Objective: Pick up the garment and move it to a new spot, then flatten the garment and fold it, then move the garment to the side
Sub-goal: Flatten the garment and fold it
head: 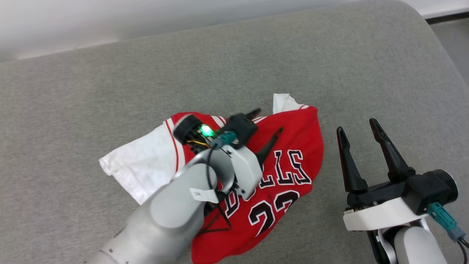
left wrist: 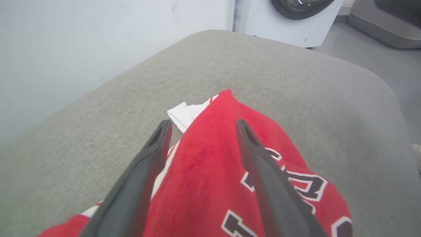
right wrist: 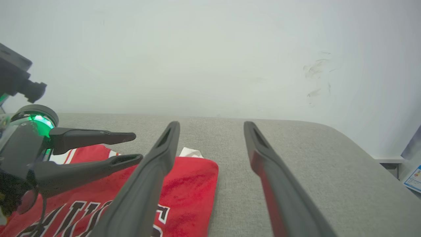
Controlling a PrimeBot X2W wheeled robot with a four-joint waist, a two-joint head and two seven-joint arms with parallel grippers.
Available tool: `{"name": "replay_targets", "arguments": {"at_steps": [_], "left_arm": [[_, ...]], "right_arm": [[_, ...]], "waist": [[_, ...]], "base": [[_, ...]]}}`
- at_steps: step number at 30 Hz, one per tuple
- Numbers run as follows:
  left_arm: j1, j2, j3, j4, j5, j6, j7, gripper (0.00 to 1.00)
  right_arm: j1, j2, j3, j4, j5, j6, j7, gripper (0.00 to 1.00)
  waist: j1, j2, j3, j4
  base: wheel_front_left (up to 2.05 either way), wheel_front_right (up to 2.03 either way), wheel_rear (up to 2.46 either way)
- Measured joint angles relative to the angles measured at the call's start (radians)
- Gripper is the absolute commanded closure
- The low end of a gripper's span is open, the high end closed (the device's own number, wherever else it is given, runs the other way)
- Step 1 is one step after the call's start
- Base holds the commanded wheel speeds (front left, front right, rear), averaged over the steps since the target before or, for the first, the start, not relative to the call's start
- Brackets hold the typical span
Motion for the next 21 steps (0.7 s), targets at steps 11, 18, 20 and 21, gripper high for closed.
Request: {"name": "replay_targets", "arguments": {"at_steps": [11,18,20,21], "left_arm": [[0.042,0.148,0.169,-0.091,-0.029,0.12,-0.156,0.0],[0.231,0.299,0.321,-0.276,-0.056,0.201,-0.167,0.0],[0.388,0.342,0.402,-0.422,-0.055,0.249,-0.17,0.0],[0.433,0.344,0.416,-0.451,-0.056,0.258,-0.17,0.0]], "right_arm": [[0.017,0.0,-0.036,0.012,-0.035,0.0,0.0,0.0],[0.03,0.0,-0.057,0.013,-0.042,0.0,0.0,0.0],[0.042,0.0,-0.057,0.01,-0.045,0.0,0.0,0.0],[0.044,0.0,-0.058,0.009,-0.045,0.0,0.0,0.0]], "waist": [[-0.0001,0.0,-0.084,0.102],[-0.0001,-0.0001,-0.144,0.151],[-0.0001,0.0,-0.164,0.166],[-0.0001,0.0,-0.168,0.167]], "base": [[0.0,0.0,0.0],[0.0,0.0,0.0],[0.0,0.0,0.0],[0.0,0.0,0.0]]}}
